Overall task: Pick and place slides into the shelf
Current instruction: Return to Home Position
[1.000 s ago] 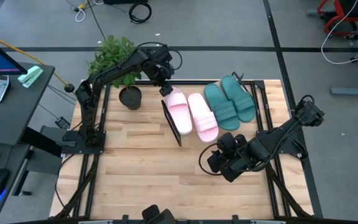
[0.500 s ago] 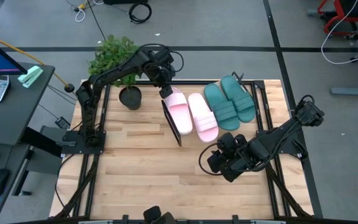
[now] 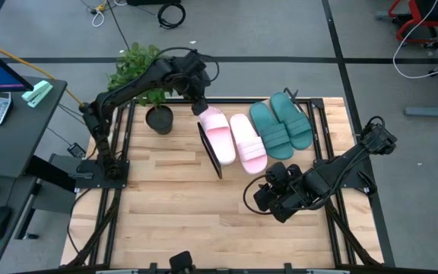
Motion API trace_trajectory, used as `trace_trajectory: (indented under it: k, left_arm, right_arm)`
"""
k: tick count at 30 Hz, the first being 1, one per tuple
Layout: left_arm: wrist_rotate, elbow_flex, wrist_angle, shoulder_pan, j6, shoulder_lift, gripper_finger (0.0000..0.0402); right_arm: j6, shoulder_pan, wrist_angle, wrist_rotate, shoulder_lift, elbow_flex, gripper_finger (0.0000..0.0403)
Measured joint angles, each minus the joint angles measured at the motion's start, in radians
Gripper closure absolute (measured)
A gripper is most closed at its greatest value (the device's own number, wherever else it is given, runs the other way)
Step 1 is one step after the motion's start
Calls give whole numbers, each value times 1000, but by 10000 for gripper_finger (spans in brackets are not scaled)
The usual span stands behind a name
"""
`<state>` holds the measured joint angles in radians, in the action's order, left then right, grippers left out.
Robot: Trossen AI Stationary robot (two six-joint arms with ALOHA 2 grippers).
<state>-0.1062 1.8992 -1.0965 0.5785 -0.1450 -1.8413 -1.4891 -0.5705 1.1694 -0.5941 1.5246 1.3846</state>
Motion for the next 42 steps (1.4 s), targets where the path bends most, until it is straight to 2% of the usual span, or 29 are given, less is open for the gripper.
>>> trace_trajectory:
  k: [11,21,30,36,39,42]
  left_arm:
    - [22,0,168,-58,-23,155,176]
    - [24,0,373,-186,87,304,196]
    - [23,0,539,-392,193,457,209]
    - [15,-9,766,-604,85,536,217]
    - [22,-71,911,-704,27,541,227]
    - [62,-196,1028,-755,-2,539,243]
  right_arm:
    - [3,0,0,-3,0,0,228]
    - [49,0,0,-29,0,0,228]
    - [311,0,-19,33,0,0,228]
    - [385,1,-18,30,0,0,228]
    - [401,10,-12,25,0,0,228]
    - [430,24,-11,25,0,0,228]
